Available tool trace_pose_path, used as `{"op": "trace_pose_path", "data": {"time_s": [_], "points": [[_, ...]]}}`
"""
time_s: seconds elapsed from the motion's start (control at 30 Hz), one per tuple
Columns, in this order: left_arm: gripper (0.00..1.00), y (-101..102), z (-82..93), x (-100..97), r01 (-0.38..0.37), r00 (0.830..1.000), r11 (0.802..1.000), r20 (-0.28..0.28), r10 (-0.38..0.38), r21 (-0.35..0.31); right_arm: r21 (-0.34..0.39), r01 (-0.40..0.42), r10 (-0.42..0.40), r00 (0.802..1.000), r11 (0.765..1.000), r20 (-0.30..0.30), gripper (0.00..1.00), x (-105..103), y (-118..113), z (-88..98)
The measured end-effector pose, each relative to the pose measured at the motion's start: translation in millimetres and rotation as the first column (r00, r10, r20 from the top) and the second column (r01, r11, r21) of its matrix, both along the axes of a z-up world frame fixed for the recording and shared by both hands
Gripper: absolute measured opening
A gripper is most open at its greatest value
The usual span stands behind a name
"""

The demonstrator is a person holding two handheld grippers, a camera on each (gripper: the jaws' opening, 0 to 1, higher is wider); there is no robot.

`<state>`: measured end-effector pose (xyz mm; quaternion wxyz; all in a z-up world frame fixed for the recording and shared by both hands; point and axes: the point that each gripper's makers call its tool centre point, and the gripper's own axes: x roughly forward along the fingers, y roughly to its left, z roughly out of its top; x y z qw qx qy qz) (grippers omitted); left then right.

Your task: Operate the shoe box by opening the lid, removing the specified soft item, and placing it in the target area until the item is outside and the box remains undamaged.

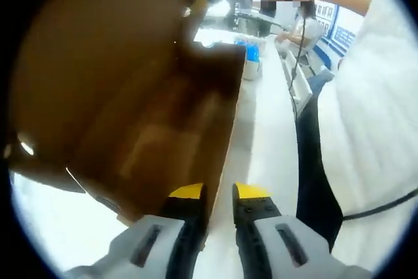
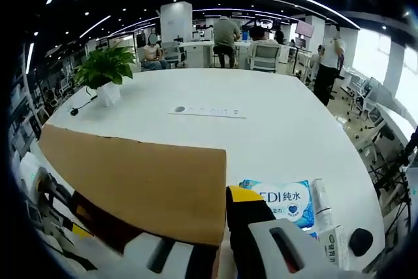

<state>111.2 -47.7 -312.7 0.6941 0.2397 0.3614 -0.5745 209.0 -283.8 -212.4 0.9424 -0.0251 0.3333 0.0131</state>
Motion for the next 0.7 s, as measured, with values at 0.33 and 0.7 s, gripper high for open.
{"op": "trace_pose_path", "data": {"time_s": [0.33, 0.7], "points": [[0.45, -2.1, 22.5, -5.1, -0.099, 0.995, 0.991, 0.020, 0.101, -0.089, -0.009, 0.007, -0.007, 1.000, 1.000, -0.001, 0.00, -0.5, -0.4, -2.5], [0.63, -13.0, 47.9, -13.9, -0.341, 0.934, 0.908, -0.197, 0.297, -0.242, 0.015, 0.010, -0.010, 1.000, 1.000, -0.004, 0.00, -3.1, -0.2, -7.2]]}}
